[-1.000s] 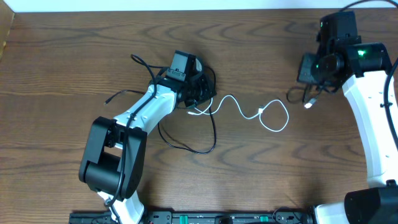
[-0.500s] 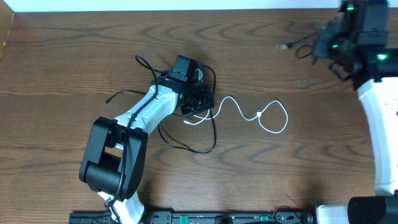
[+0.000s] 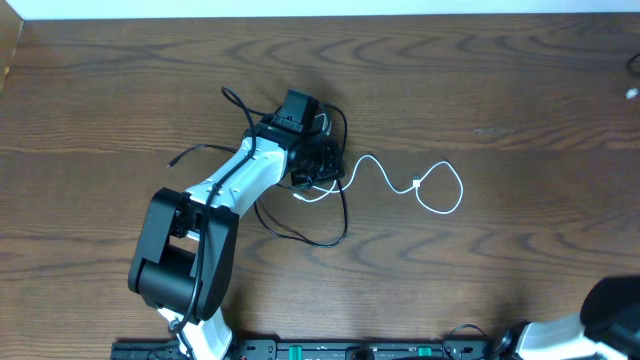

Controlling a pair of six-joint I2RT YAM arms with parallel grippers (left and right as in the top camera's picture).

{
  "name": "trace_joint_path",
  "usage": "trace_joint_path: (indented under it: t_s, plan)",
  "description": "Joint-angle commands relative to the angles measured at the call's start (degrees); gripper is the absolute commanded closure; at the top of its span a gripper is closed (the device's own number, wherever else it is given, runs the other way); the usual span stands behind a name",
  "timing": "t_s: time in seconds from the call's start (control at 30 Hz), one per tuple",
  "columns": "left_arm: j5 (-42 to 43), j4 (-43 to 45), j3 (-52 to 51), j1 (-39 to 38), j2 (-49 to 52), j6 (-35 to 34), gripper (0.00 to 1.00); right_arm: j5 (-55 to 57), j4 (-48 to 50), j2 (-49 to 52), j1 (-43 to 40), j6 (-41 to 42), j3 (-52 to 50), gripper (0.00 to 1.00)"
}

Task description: Untangle cables

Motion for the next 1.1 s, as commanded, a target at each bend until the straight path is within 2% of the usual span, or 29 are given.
trace_joint_path:
  t_s: [0.0,0.17,0.5,0.53,0.57,0.6,0.63,0.9,1.07]
  plan:
    - [-0.76,-0.37,0.31,-0.42,-0.48,1.44,0.92,-2.67,-1.57,8.15,-1.95,-0.96,7.15,0.99]
    - [-0.76,-0.33,0.31,-0.94,-0.48,2.05,0.93,-2.4,-3.63,19.98,-4.02,-1.05,20.9,0.99]
    - [-0.76,-0.33,0.31,-0.98,-0.46,2.34,0.92,7.08,-0.63,26.91,-4.52,-2.32,21.22,0.98]
    - [-0.79,-0.33,0.31,-0.98,-0.48,2.47,0.93,7.08,-0.59,27.32,-4.72,-2.32,21.22,0.86]
    - [-0.79,-0.33,0.31,-0.98,-0.46,2.51,0.92,7.06,-0.59,27.43,-4.85,-2.27,21.22,0.65]
    - [-0.81,-0.33,0.31,-0.98,-0.46,2.82,0.93,6.97,-0.83,27.52,-5.11,-2.27,21.22,0.28]
    - [-0.87,-0.33,0.31,-0.98,-0.48,3.13,0.93,6.84,-1.31,27.54,-5.22,-2.27,21.22,0.01]
    - [-3.69,-0.55,0.33,-0.98,-1.03,5.68,0.92,4.63,-11.39,27.41,-5.81,0.13,21.24,0.01]
    - [-5.29,-0.55,0.48,-0.98,-6.1,6.29,0.92,-10.27,-17.49,26.53,-5.77,-2.05,21.24,0.01]
